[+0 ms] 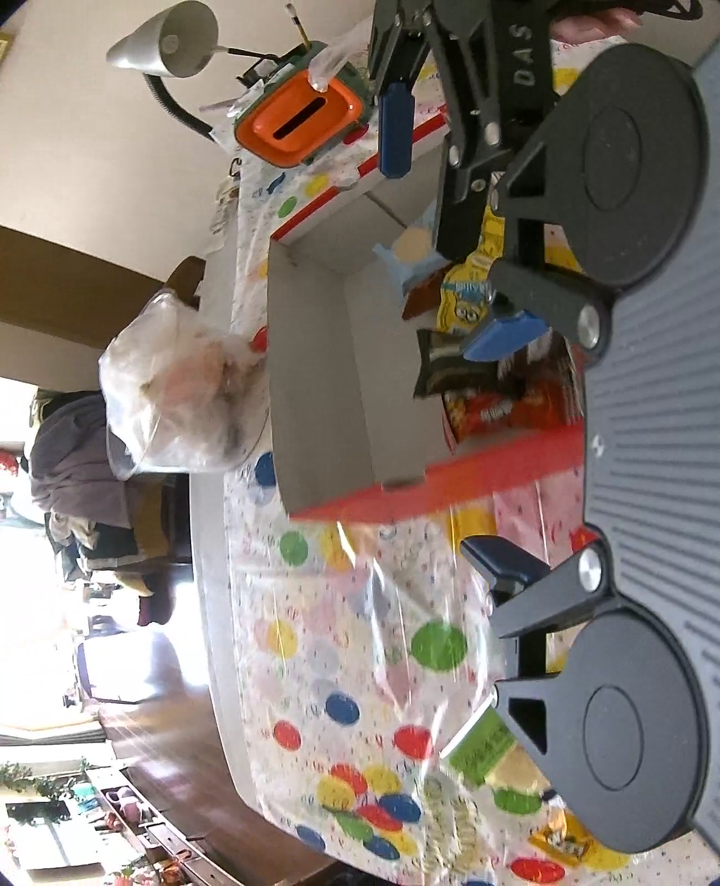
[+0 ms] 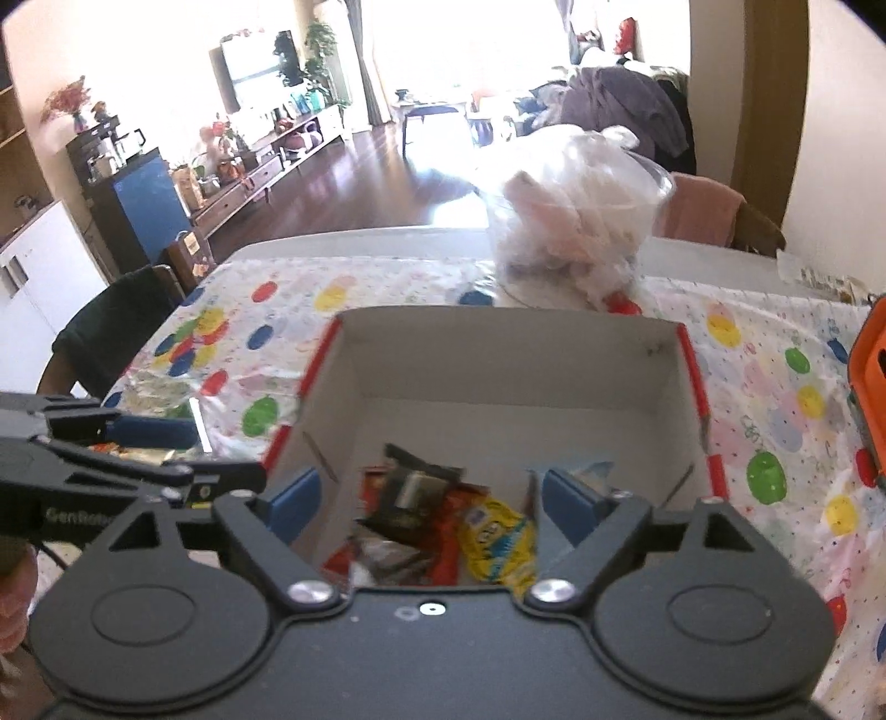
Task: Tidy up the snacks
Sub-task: 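Withdraw both tools from the box back to the snack pile, then grasp yellow sesame snack packet with left tool while right tool grasps pale yellow bag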
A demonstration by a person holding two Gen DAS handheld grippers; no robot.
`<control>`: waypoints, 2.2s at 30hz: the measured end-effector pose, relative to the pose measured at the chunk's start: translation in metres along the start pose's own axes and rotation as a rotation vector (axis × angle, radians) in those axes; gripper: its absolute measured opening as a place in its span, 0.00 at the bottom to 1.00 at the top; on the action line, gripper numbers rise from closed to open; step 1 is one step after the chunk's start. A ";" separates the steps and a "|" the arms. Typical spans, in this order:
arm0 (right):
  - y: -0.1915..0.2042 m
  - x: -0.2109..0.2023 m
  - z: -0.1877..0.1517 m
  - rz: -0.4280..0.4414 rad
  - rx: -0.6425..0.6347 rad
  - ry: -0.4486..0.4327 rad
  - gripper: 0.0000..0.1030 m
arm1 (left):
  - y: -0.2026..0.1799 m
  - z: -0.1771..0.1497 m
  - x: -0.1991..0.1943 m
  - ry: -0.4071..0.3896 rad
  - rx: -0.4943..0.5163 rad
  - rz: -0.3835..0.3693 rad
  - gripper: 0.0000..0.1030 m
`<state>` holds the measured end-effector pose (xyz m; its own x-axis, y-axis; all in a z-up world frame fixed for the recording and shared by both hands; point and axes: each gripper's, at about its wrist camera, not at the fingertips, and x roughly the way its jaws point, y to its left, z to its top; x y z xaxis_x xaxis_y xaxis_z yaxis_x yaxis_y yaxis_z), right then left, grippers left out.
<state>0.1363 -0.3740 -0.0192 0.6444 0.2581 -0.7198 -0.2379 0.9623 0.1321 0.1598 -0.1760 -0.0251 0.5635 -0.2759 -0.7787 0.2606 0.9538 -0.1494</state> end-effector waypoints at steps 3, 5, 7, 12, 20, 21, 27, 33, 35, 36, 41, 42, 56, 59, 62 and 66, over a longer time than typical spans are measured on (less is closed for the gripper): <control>0.023 -0.003 0.001 -0.012 -0.003 -0.019 0.94 | 0.016 -0.005 -0.011 -0.021 0.001 0.012 0.72; 0.037 -0.003 0.001 -0.012 0.005 -0.021 0.95 | 0.027 -0.009 -0.018 -0.037 0.001 0.018 0.73; 0.049 -0.002 0.000 0.001 0.016 -0.020 0.95 | 0.040 -0.013 -0.025 -0.044 0.002 0.023 0.74; 0.080 0.002 -0.004 0.016 0.027 -0.018 0.96 | 0.072 -0.024 -0.040 -0.055 -0.014 0.020 0.78; 0.128 0.007 -0.012 0.058 0.051 -0.049 0.99 | 0.120 -0.040 -0.064 -0.096 -0.022 0.053 0.82; 0.133 0.009 -0.013 0.057 0.054 -0.049 1.00 | 0.126 -0.042 -0.065 -0.096 -0.029 0.053 0.82; 0.166 0.021 -0.018 0.009 -0.004 -0.064 1.00 | 0.169 -0.052 -0.073 -0.085 -0.075 0.075 0.82; 0.197 0.040 -0.019 0.035 -0.065 -0.013 1.00 | 0.212 -0.059 -0.069 -0.045 -0.153 0.130 0.82; 0.207 0.049 -0.019 0.025 -0.082 0.002 1.00 | 0.225 -0.060 -0.067 -0.030 -0.183 0.142 0.82; 0.211 0.055 -0.018 0.032 -0.089 0.015 1.00 | 0.231 -0.061 -0.066 -0.024 -0.196 0.147 0.82; 0.231 0.077 -0.017 0.048 -0.137 0.026 1.00 | 0.260 -0.065 -0.053 0.030 -0.265 0.172 0.82; 0.236 0.083 -0.016 0.052 -0.152 0.034 1.00 | 0.266 -0.065 -0.049 0.043 -0.279 0.173 0.82; 0.274 0.154 -0.006 0.080 -0.272 0.163 0.87 | 0.313 -0.065 0.014 0.210 -0.490 0.175 0.81; 0.277 0.170 -0.004 0.068 -0.279 0.197 0.82 | 0.317 -0.064 0.026 0.240 -0.519 0.171 0.77; 0.277 0.182 -0.003 0.068 -0.272 0.221 0.77 | 0.323 -0.065 0.037 0.277 -0.560 0.168 0.73; 0.277 0.192 -0.002 0.070 -0.274 0.240 0.70 | 0.326 -0.068 0.046 0.302 -0.608 0.156 0.65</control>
<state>0.1929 -0.0579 -0.1224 0.4382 0.2639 -0.8593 -0.4825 0.8756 0.0229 0.2172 0.1304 -0.1516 0.2931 -0.1692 -0.9410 -0.3405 0.9012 -0.2681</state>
